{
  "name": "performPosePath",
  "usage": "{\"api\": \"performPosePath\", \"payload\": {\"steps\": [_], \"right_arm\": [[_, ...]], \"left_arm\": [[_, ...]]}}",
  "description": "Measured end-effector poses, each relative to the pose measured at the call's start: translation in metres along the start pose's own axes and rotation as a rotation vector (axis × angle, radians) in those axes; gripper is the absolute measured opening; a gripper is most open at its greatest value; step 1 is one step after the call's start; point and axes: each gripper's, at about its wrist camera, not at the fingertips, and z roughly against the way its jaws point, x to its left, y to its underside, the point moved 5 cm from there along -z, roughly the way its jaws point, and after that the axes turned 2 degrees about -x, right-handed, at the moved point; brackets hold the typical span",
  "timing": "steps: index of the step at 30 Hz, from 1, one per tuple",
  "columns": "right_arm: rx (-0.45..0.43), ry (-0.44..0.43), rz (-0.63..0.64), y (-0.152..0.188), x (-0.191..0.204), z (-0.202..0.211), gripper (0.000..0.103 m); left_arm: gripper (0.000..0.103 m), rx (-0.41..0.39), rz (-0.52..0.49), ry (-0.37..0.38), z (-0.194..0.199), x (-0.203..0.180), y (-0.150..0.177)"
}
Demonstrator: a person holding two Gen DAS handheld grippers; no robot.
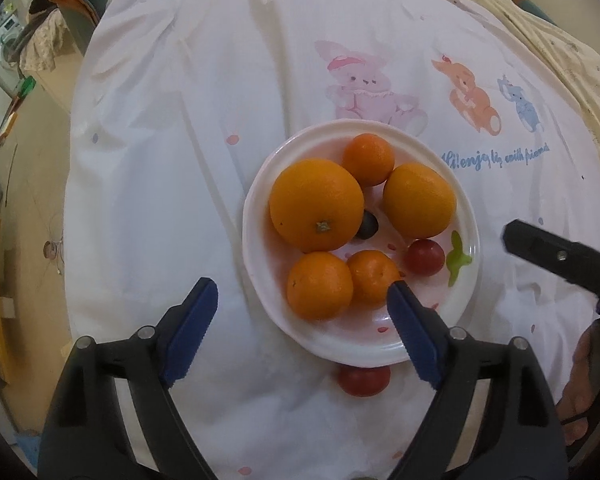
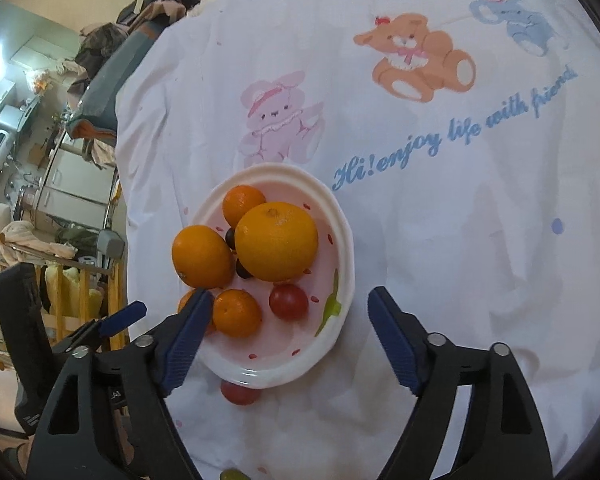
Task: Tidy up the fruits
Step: 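Open both grippers to set the mandarin and tomato on the plate, then move the right gripper toward the remaining red tomato beside the plate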
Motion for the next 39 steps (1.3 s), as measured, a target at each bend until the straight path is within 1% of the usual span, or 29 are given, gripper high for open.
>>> {"api": "performPosePath", "payload": {"steps": [4,6,9,15,17,20,21,25,33,39], "right_arm": [[-0.032,-0.007,0.000,0.001,0.003,0.014,0.087],[-0.041,-0.012,0.004,0.002,0.006,0.020,0.087],[-0.055,-0.017,0.015,0.004,0.010,0.030,0.087],[-0.079,-0.034,0.019,0.012,0.018,0.043,0.087],[-0.086,-0.042,0.016,0.016,0.020,0.047,0.087],[-0.079,-0.052,0.021,0.024,0.023,0.051,0.087],[-0.079,-0.053,0.025,0.026,0.024,0.052,0.087],[-0.084,-0.055,0.025,0.035,0.025,0.057,0.087],[-0.094,-0.039,0.049,0.056,0.028,0.066,0.087],[-0.086,-0.035,0.052,0.071,0.029,0.066,0.087]], "left_arm": [[0.084,-0.020,0.015,0.003,0.007,0.003,0.002],[0.084,-0.042,0.016,0.002,0.014,0.004,0.002],[0.084,-0.084,0.011,-0.031,0.026,0.006,0.003],[0.084,-0.127,0.008,-0.012,0.050,0.007,0.015],[0.084,-0.130,0.013,0.007,0.056,0.007,0.021],[0.084,-0.103,0.020,0.063,0.060,0.005,0.034],[0.084,-0.099,0.024,0.070,0.061,0.005,0.038],[0.084,-0.114,0.045,0.039,0.068,0.010,0.048],[0.084,-0.132,0.090,0.034,0.081,0.020,0.060],[0.084,-0.115,0.124,0.034,0.081,0.030,0.072]]}}
